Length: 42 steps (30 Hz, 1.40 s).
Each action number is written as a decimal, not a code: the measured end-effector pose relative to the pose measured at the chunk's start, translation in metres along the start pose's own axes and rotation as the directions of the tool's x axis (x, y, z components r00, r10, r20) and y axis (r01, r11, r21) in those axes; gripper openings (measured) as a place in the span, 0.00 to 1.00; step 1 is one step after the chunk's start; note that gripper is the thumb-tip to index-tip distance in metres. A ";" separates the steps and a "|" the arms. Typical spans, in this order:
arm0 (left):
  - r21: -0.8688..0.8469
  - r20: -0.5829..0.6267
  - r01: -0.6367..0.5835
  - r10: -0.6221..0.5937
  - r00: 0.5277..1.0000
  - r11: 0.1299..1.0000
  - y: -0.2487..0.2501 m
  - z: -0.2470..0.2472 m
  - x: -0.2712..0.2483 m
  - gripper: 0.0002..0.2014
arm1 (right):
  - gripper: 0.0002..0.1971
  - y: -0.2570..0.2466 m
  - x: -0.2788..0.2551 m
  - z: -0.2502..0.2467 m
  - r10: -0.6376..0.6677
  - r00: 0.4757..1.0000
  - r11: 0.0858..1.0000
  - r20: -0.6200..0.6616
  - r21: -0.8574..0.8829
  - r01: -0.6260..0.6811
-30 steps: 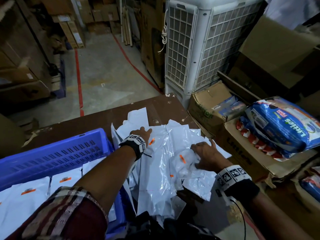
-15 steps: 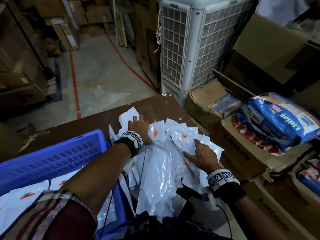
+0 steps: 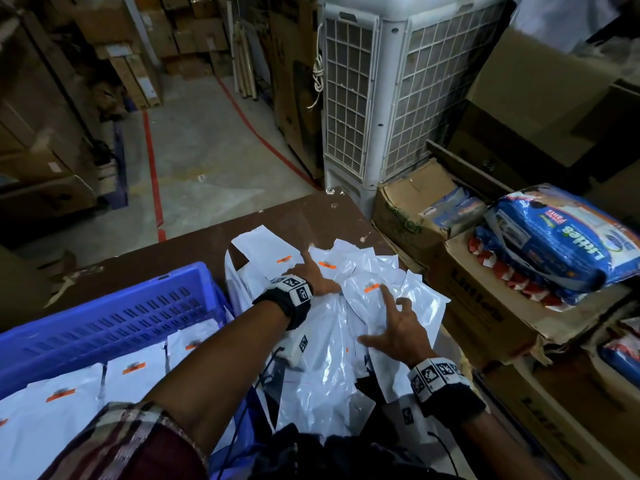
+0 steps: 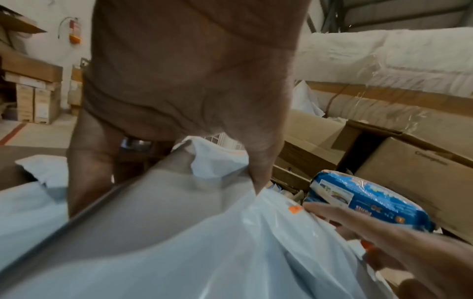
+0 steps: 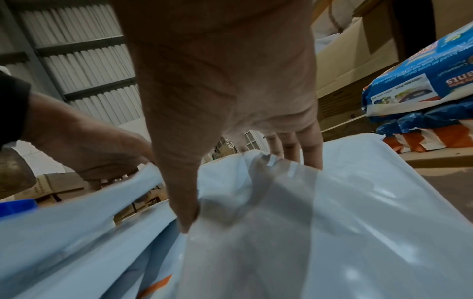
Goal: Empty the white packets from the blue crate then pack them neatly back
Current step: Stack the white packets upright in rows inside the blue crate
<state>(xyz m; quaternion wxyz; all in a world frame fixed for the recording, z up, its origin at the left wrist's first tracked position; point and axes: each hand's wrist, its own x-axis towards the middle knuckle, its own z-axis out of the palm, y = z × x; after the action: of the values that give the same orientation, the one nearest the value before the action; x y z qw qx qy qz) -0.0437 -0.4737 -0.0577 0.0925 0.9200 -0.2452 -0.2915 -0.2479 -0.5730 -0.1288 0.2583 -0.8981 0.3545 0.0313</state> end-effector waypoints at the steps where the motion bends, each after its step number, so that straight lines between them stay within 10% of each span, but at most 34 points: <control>1: 0.003 0.007 0.013 -0.013 1.000 1.000 -0.002 0.007 -0.001 0.66 | 0.62 0.002 0.000 0.003 0.006 1.000 1.000 -0.003 -0.011 -0.006; 10: 0.055 0.086 0.004 -0.008 0.996 0.999 -0.005 0.038 -0.028 0.76 | 0.53 0.003 -0.007 0.012 0.050 0.988 0.996 -0.146 0.086 -0.037; 22: 0.119 -0.029 -0.003 0.007 1.000 0.993 0.005 0.039 -0.044 0.53 | 0.46 -0.001 -0.020 0.000 0.039 0.995 0.993 -0.091 0.118 -0.028; 42: -0.160 -0.307 -0.188 0.132 0.943 0.969 -0.072 -0.085 -0.163 0.46 | 0.41 -0.100 -0.068 -0.055 -0.069 0.952 0.955 -0.299 0.256 0.150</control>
<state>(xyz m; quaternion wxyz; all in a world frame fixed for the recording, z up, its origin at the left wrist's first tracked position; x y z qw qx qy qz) -0.0819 -0.3272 0.0689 0.2372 0.9172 -0.2744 -0.1649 -0.2399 -0.4961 -0.0207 0.3281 -0.8668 0.3381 -0.1636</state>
